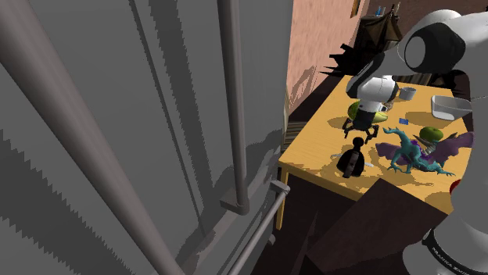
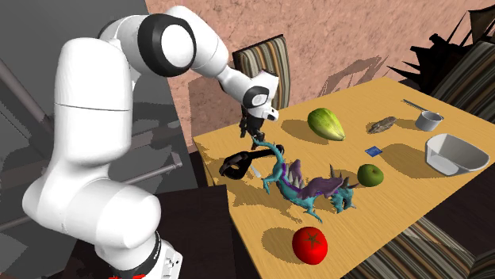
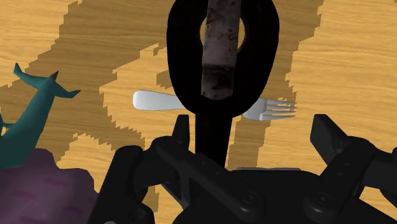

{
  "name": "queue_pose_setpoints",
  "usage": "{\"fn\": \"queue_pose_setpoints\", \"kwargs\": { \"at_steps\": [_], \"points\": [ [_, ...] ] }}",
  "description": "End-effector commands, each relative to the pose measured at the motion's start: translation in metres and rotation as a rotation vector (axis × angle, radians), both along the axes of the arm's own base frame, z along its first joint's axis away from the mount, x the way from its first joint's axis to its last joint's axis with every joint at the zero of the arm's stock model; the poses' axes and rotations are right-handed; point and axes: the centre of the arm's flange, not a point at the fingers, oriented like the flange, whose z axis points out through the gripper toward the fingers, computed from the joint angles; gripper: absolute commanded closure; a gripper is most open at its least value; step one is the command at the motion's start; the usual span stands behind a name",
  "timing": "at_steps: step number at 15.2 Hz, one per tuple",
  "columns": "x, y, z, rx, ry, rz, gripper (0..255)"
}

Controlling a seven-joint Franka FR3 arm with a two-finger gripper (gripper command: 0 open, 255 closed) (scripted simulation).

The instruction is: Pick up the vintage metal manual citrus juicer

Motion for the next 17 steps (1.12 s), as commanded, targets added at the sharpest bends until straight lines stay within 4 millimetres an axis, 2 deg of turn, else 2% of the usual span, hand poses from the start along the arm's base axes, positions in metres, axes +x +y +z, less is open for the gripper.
{"fn": "queue_pose_setpoints", "kwargs": {
  "at_steps": [1,3,10,12,13,17],
  "points": [
    [-0.009,-0.018,-0.020,0.008,0.012,-0.061,0],
    [-0.014,-0.028,-0.032,0.013,0.020,-0.097,0],
    [-0.014,-0.028,-0.072,0.013,0.020,-0.097,0],
    [-0.014,-0.028,-0.072,0.013,0.020,-0.097,0],
    [-0.015,-0.028,-0.071,0.013,0.020,-0.098,255],
    [-0.014,-0.028,-0.071,0.013,0.020,-0.098,255]
  ]
}}
